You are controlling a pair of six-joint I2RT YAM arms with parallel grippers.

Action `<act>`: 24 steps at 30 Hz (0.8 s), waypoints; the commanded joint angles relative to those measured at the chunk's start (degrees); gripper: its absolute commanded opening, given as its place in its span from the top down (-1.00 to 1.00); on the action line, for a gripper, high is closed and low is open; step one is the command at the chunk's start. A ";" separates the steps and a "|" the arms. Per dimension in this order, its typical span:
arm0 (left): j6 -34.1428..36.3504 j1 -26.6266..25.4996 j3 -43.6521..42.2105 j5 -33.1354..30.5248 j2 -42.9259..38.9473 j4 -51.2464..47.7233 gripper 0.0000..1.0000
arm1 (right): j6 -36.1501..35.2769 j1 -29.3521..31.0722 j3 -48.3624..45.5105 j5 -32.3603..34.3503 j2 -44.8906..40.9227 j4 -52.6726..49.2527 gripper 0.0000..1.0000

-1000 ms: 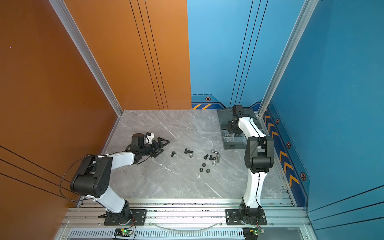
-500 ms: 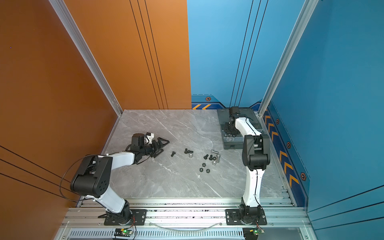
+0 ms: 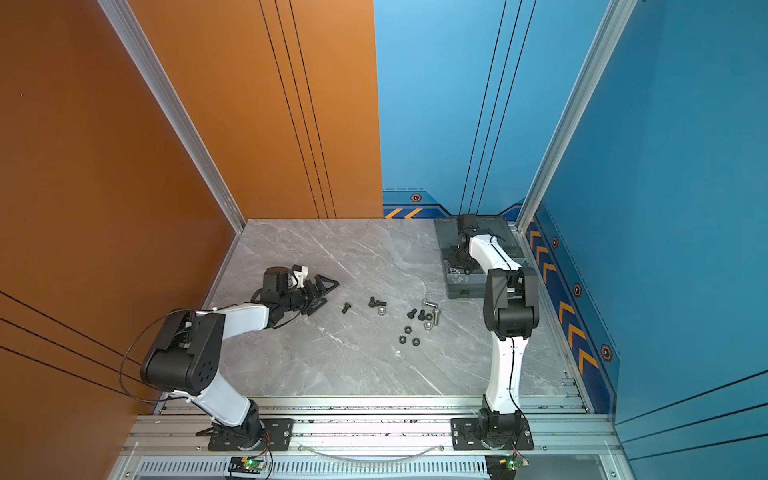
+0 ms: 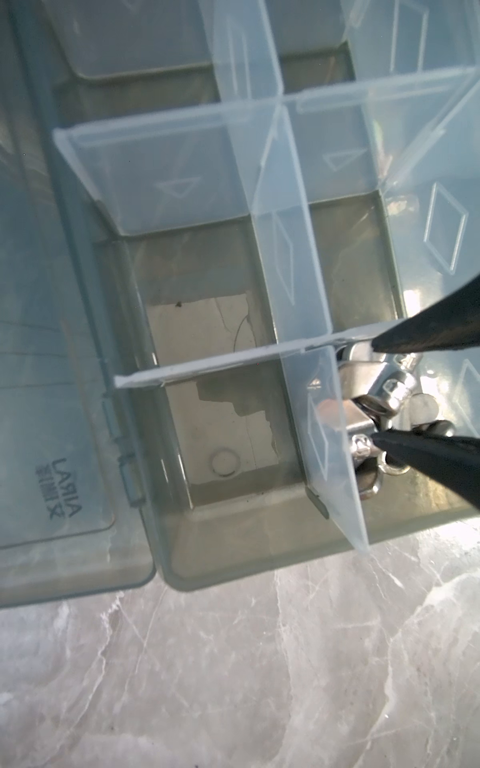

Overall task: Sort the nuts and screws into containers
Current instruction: 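Open the right gripper to drop the wing nut into the compartment, then move the open right gripper back over the pile of parts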

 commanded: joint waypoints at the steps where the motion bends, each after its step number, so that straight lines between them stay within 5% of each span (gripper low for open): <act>1: 0.00 -0.27 -0.34 -0.23 -1.17 0.29 -0.95 | -0.30 -0.17 1.94 1.50 -0.94 -2.04 0.23; 17: 0.51 -0.38 0.20 -0.12 -0.19 0.28 -0.95 | 4.16 0.24 -5.66 -15.83 -13.38 -2.49 0.04; 24: 0.57 -0.60 0.58 -0.25 -0.22 0.28 -0.95 | 5.60 3.26 -11.71 -17.87 -16.58 -2.43 -0.02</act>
